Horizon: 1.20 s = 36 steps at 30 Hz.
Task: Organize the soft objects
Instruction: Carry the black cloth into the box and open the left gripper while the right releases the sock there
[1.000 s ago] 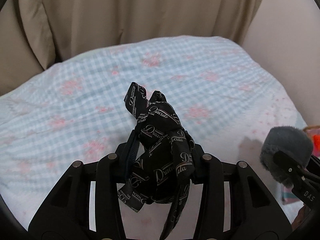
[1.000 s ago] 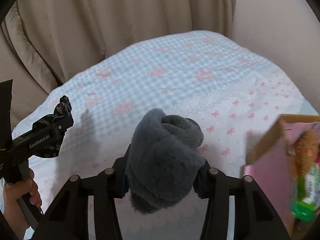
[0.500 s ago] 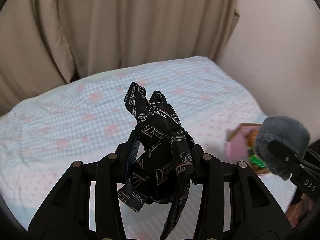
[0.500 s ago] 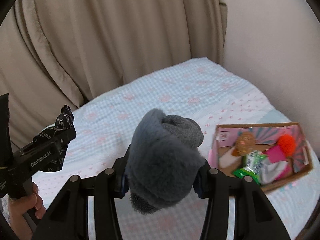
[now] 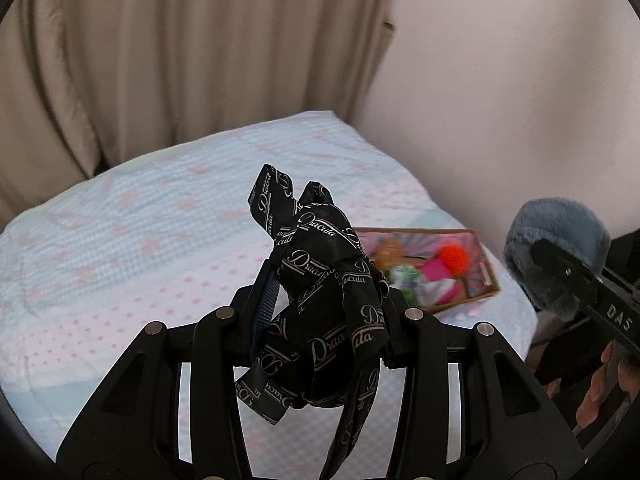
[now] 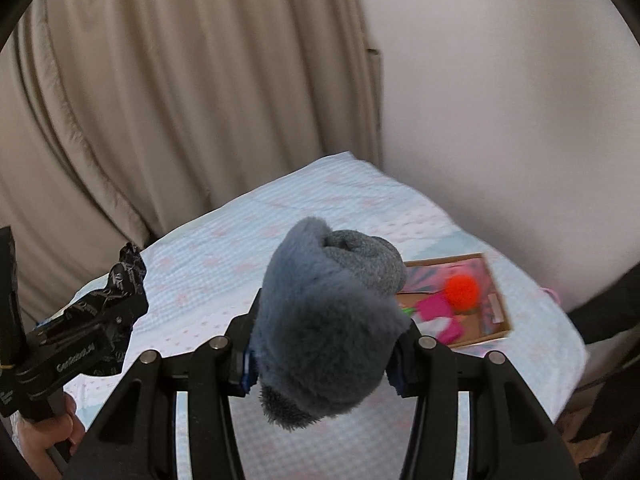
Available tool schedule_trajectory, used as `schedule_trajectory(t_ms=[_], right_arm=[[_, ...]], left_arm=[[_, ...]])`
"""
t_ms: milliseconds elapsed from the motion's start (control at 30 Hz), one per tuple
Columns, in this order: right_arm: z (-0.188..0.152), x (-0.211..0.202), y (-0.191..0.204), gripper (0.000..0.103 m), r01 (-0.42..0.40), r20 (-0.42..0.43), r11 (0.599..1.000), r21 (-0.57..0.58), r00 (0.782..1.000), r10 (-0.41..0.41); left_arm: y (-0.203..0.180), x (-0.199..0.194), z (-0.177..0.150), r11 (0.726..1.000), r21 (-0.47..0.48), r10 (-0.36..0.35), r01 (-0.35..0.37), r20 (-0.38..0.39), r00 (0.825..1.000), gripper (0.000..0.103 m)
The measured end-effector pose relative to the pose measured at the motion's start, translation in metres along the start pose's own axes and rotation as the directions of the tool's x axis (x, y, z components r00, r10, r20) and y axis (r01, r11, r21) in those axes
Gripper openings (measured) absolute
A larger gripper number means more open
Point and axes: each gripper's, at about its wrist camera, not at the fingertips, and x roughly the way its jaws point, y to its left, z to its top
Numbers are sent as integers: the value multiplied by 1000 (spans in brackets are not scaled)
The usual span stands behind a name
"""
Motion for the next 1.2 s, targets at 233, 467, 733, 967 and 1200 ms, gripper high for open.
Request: schedule_trajectory(t_ms=[233,467,733,967,1200], right_arm=[[15,-2,-70,46,19,-12,1000,-19,1000,-19],[35,26,-131,45,-19,-56,1000,-14,998,18],[47,95,-174,46,-95,-166,995,-26,982,89],[36,171,-191,46,-161,-287,987,-16,946,149],[20,223,-196,47,-200,-387,979,39,900,199]], left_arm=[[-75,28,10,1000,23,-18,19,-31,999,38],[-141,83,23,999,44,-15,19,-82,997,38],[-171,164,18,999,32,34,-28,-186,982,38],[-164,235,-12,995,32,98,-92,-313,945,38],[-149,274,-31,985,9,161,-172,-410,898,39]])
